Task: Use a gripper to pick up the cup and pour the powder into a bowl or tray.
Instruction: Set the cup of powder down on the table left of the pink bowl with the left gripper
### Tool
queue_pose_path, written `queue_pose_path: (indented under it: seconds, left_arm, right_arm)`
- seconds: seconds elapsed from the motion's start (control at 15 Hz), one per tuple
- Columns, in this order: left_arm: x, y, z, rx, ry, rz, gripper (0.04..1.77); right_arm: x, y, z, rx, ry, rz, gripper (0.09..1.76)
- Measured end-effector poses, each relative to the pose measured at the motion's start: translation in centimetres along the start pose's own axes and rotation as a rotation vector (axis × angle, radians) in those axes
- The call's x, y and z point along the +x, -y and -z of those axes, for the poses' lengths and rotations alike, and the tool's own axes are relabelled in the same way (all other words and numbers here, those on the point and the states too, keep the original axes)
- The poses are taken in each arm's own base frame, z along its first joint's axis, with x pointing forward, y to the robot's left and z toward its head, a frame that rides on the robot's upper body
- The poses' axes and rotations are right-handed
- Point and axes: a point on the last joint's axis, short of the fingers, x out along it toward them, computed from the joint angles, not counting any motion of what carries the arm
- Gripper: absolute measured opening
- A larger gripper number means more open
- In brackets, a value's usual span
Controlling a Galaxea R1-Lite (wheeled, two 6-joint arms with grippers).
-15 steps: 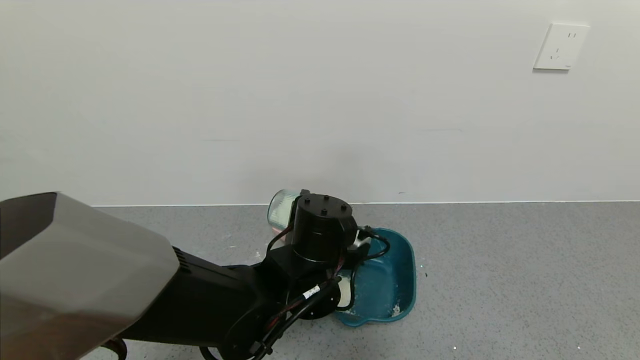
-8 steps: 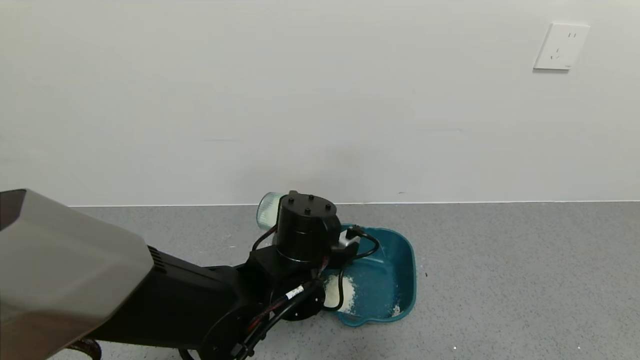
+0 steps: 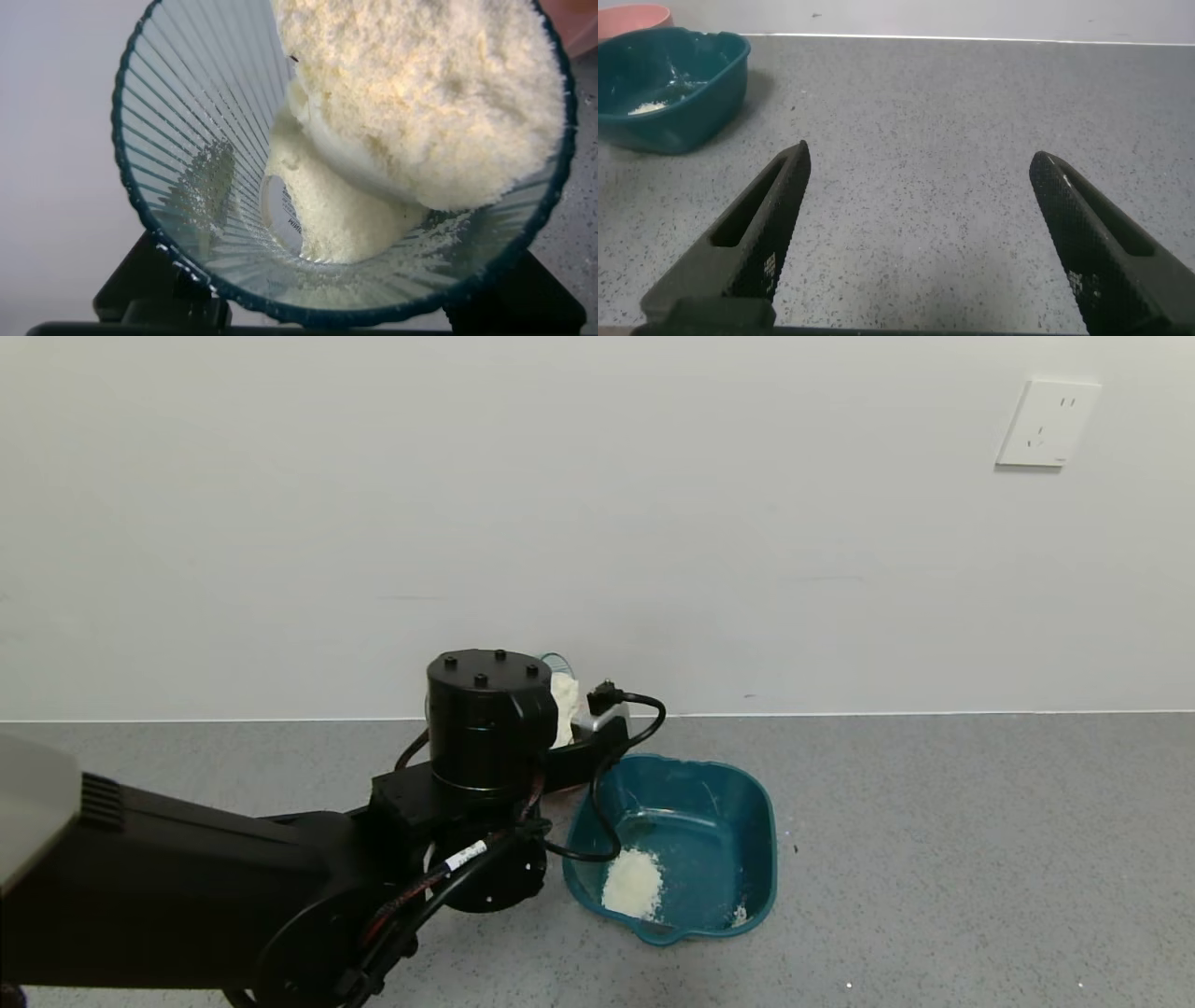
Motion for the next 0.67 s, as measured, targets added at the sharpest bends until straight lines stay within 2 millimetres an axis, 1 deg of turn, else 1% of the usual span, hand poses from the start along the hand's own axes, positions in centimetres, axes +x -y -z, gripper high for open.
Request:
queue_pose_path:
  seconds: [0.27, 0.67]
  left_arm:
    - [0.0, -1.4, 1.8, -0.212, -0.025, -0.019, 1.28]
    - [-0.1, -3.1, 5.3, -0.535, -0.045, -0.043, 1.28]
  right_arm:
    - [0.0, 0.0, 0.0, 0.0, 0.0, -0.001, 1.71]
    - [0.0, 0.0, 0.0, 0.0, 0.0, -0.001, 1.71]
